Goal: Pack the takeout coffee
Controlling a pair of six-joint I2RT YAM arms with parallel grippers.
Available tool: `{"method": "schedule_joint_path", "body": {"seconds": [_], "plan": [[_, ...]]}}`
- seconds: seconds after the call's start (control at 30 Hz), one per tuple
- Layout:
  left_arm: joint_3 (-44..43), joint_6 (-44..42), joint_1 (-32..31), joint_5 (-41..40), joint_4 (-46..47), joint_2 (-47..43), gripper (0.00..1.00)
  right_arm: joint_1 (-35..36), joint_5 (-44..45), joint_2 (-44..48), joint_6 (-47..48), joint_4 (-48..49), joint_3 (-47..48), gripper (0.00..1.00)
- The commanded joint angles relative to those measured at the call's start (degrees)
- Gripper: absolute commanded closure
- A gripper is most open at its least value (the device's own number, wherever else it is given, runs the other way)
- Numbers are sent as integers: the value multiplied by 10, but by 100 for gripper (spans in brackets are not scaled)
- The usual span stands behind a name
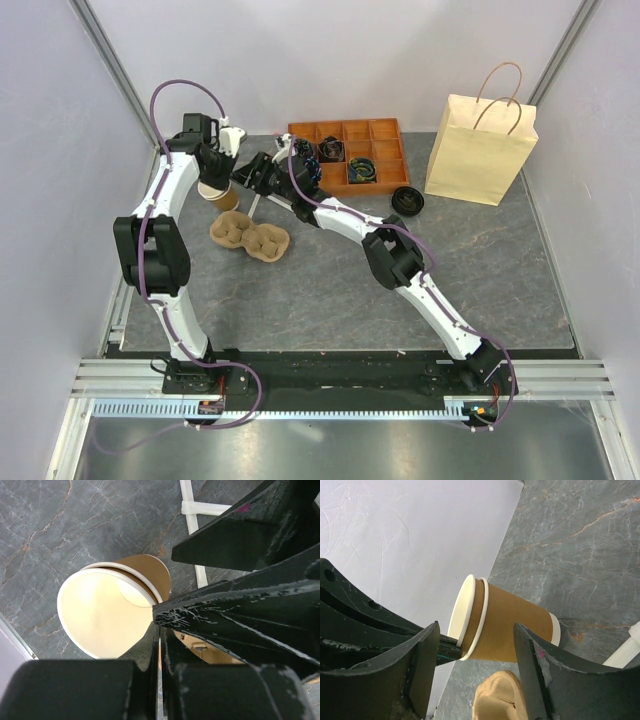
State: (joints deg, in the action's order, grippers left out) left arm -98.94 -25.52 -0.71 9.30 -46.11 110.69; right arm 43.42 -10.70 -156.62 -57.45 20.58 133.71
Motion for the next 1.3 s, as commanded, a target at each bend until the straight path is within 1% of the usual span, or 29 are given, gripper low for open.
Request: {"method": "schedule_joint_path", "body": {"seconds": [0.0,0.07,0.2,0.43,0.67,1.27], "plan": [[1,-11,-1,18,22,-39,98,8,21,-19,9,17,30,33],[1,-12,-1,19,22,-39,98,9,26,-21,7,10,30,34],[1,-13,-1,15,22,-39,98,9,30,-23,1,12,23,39],[2,-11,-1,12,29,-37,98,7,20,-20,-6,27,9,42],[2,-8,1,-2,36,-32,98,6,-3,-10,-22,57,-15,39],[-5,-8,2,10,38,-56,98,16,9,-20,-9,46,-7,39]]}}
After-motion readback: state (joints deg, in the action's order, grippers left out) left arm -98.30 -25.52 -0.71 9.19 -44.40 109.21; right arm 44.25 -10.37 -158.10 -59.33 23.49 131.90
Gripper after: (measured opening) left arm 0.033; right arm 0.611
